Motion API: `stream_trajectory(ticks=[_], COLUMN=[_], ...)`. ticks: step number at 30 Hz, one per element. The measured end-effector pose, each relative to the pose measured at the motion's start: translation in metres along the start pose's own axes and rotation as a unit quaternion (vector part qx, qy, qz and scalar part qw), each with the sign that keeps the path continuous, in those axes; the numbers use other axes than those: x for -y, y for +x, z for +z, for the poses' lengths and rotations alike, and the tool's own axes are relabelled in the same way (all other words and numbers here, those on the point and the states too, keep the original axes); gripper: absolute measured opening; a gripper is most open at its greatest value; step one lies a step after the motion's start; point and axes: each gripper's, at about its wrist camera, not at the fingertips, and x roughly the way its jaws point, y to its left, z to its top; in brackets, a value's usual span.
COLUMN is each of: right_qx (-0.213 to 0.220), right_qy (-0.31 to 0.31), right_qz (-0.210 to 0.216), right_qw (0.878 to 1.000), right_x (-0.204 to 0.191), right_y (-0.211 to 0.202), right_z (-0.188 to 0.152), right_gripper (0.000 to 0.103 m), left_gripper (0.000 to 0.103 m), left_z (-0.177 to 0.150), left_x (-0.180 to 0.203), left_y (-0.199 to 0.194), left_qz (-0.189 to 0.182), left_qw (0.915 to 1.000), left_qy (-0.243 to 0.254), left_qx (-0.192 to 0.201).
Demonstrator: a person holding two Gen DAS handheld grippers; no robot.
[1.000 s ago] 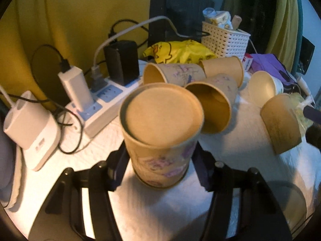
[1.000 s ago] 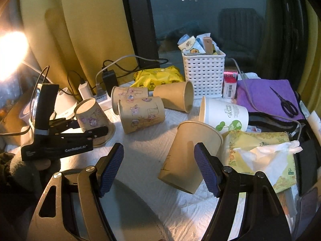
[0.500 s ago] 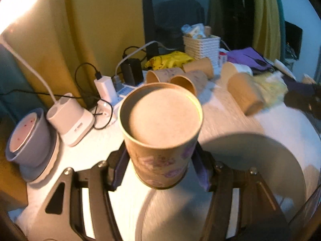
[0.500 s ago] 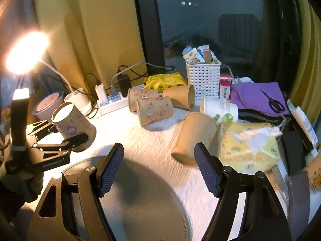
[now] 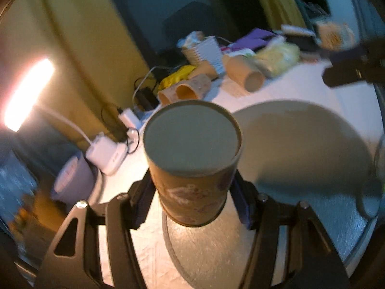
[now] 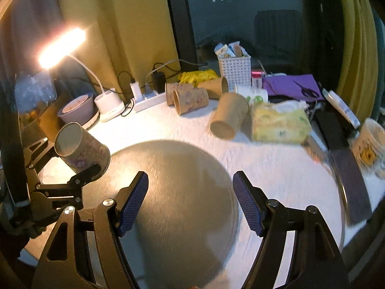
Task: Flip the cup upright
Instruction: 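Lift the cup with the left gripper and roll it over, opening upward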
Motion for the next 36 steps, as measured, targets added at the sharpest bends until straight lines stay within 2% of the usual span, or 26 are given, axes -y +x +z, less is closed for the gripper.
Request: stream_trajectory(ticks=[2, 5, 10, 12, 15, 17, 20, 27, 30, 36], right_qx=[-0.001, -0.001, 0.004, 0.007, 0.01, 0.008, 0.008, 0.001, -0.006, -0.007], right_qy=[0.005, 0.016, 0.037, 0.047, 0.057, 0.064, 0.075, 0.075, 0.075, 0.068], right_qz=[0.001, 0.0, -0.004, -0.006, -0.008, -0.009, -0.011, -0.012, 0.002, 0.036], right_qw=[1.0, 1.0, 0.999, 0.999, 0.998, 0.998, 0.997, 0.997, 0.997, 0.997], right_x=[0.0, 0.004, 0.016, 0.023, 0.033, 0.038, 0.047, 0.054, 0.055, 0.051], right_y=[-0.007, -0.015, -0.03, -0.036, -0.044, -0.046, -0.051, -0.053, -0.043, -0.022], right_z=[-0.01, -0.022, -0.042, -0.049, -0.058, -0.063, -0.069, -0.072, -0.067, -0.055], right_gripper=[0.076, 0.076, 0.076, 0.076, 0.076, 0.076, 0.076, 0.076, 0.076, 0.076], left_gripper=[0.06, 0.06, 0.06, 0.06, 0.061, 0.062, 0.063, 0.067, 0.07, 0.073], left_z=[-0.003, -0.006, -0.005, -0.006, -0.014, -0.016, -0.017, -0.018, -0.018, -0.02], left_x=[0.018, 0.046, 0.078, 0.091, 0.115, 0.126, 0.135, 0.147, 0.148, 0.151], left_y=[-0.003, -0.01, -0.011, -0.011, -0.01, -0.01, -0.013, -0.022, -0.024, -0.031], left_qz=[0.014, 0.033, 0.04, 0.049, 0.066, 0.063, 0.078, 0.076, 0.074, 0.067], left_qw=[0.9987, 0.9922, 0.9793, 0.9714, 0.9511, 0.9425, 0.9345, 0.9135, 0.9082, 0.9046], left_qy=[0.048, 0.12, 0.197, 0.231, 0.299, 0.326, 0.343, 0.393, 0.405, 0.414], left_qx=[0.001, 0.015, 0.022, 0.027, 0.04, 0.04, 0.057, 0.073, 0.074, 0.077])
